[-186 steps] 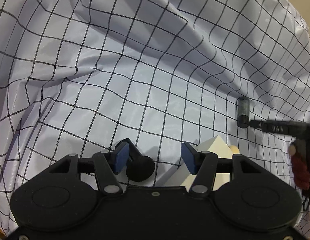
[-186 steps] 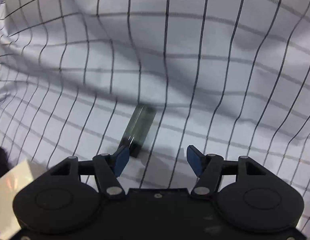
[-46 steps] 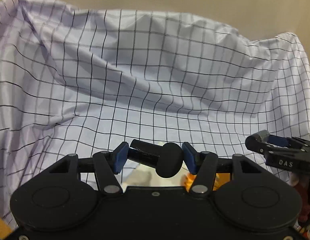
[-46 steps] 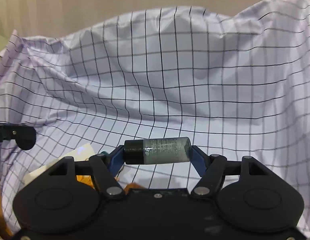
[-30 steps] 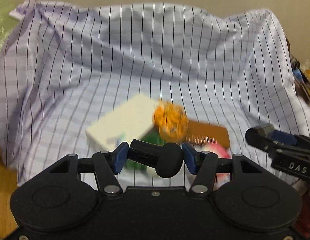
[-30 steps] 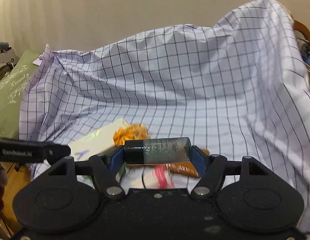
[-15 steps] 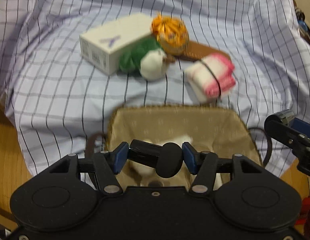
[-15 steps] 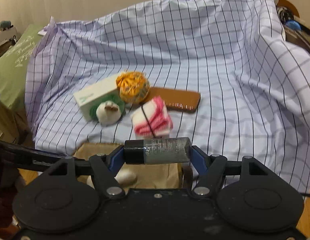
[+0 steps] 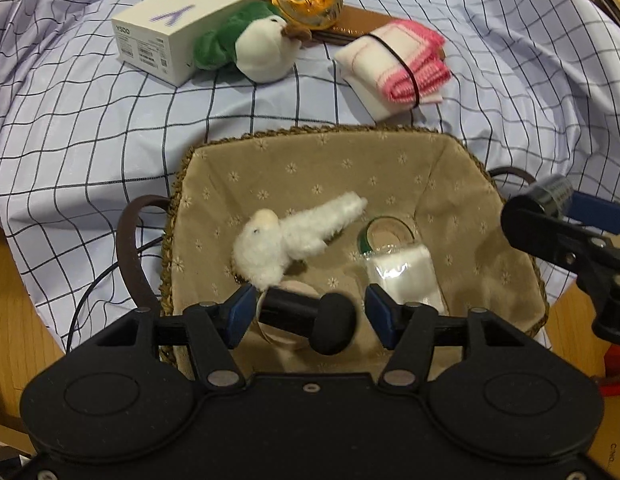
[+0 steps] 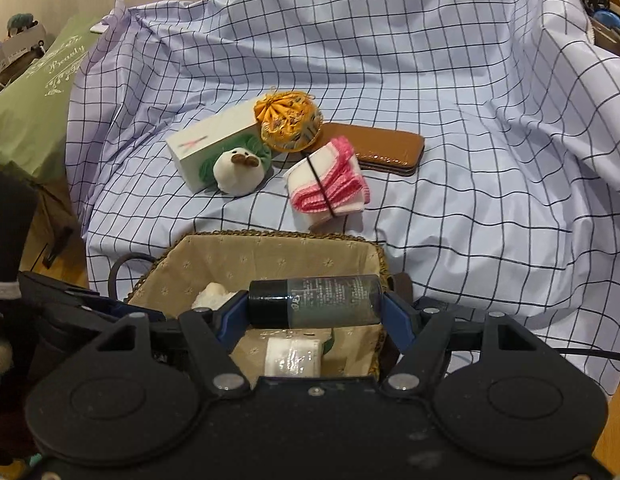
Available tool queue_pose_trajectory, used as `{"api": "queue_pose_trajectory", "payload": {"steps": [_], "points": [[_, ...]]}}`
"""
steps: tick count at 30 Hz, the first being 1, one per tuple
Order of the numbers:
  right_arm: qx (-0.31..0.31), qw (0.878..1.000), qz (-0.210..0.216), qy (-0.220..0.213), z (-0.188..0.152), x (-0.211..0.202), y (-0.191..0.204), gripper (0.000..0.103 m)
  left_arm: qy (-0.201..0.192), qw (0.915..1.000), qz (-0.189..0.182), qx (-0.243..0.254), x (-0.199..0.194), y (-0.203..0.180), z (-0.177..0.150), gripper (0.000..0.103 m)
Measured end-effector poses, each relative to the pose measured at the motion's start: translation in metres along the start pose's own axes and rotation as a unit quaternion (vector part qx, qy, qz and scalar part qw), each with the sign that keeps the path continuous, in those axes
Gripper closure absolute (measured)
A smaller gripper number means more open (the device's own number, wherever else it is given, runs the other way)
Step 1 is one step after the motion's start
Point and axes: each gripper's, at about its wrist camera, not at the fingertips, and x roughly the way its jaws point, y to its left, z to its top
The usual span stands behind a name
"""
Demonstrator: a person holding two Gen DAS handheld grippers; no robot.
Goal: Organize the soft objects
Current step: 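Carry the stopper in the left tool while the right carries the bottle over the basket, then open the right tool to drop the dark bottle into the basket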
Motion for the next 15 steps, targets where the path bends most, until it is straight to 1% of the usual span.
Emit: {"api": "queue_pose_trajectory", "payload": {"steps": [1,6,9,10,15], "points": [[-0.002,1.0,0.0,0.001,0.001,0.001,0.001,0.033,0.0,1.0,0.001,0.0,0.0,0.0,-0.001,0.038],[-0.012,1.0,0.0,0.01,0.003,0.008,0.005,0.033,-0.005,0.9999,0.01,-0.005,-0.001,0.005,-0.001,0.038],[-0.013,1.0,0.005,0.019,0.003,0.013,0.006,0.033,-0.014,0.9996,0.022,-0.013,-0.004,0.009,0.001,0.038],[-0.016,1.0,0.006,0.023,0.003,0.015,0.007,0.033,-0.021,0.9995,0.025,-0.006,-0.005,0.01,0.001,0.038],[-0.046,0.998,0.011,0.033,0.001,0.017,0.014,0.033,-0.032,0.9989,0.034,-0.007,-0.007,0.011,0.003,0.038]]}}
